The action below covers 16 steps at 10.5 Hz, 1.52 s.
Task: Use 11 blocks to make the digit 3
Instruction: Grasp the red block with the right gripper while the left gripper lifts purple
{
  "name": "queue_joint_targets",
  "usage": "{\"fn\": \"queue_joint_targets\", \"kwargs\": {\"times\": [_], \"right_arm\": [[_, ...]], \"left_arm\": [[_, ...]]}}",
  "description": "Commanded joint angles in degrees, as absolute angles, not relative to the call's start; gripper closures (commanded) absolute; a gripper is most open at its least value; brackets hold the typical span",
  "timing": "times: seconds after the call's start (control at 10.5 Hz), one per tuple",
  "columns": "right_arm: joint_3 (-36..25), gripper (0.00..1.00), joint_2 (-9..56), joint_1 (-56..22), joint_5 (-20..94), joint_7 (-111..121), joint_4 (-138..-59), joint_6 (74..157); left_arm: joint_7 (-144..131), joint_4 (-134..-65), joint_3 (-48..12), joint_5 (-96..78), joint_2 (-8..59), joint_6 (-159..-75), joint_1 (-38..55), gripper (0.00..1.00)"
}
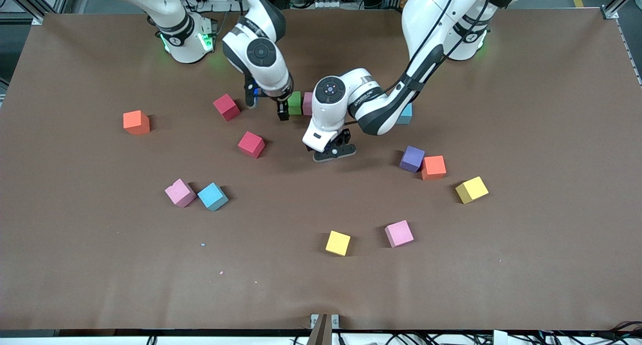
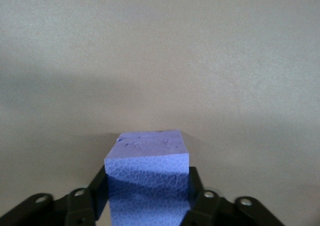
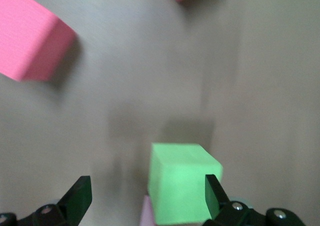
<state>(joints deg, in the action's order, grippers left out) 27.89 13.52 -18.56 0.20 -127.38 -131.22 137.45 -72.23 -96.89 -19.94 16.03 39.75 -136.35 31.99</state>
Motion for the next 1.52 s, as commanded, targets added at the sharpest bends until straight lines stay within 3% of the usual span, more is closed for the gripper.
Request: {"fn": "queue_joint_targets", "kwargs": {"times": [0.0,0.1,0.29,0.48,0.95,1.05,1.43], "right_arm": [[28.74,0.0,13.09,-13.38,-4.9,-115.12,-130.17,135.97],[28.74,0.0,13.44,-13.1,-5.27,-106.17,-129.91,135.36],[28.65,0.0,13.45,-12.75,-6.49,-89.2,-129.9,134.91],[28.65,0.0,13.71,-11.26,-9.04,-75.04,-130.08,135.0],[28.65,0.0,17.3,-5.29,-9.4,-61.44,-130.61,142.0],[28.65,0.0,18.97,-4.75,-9.4,-59.96,-130.61,145.16],[28.56,0.0,19.16,-2.29,-9.4,-57.83,-130.78,143.71]], "left_arm": [[-72.77,-95.8,-19.34,14.77,40.96,-136.76,32.7,0.48],[-72.69,-95.8,-19.42,14.77,41.31,-136.93,32.7,0.49],[-73.21,-95.8,-19.42,14.59,40.87,-137.2,32.52,0.74],[-78.45,-97.37,-20.74,14.41,39.13,-136.41,31.38,0.8],[-92.41,-113.53,-30.13,11.19,27.35,-136.32,20.06,0.8],[-99.68,-115.38,-31.1,10.64,26.12,-136.32,19.78,0.81],[-119.4,-120.22,-34.96,10.63,23.21,-136.41,17.94,0.81]]}}
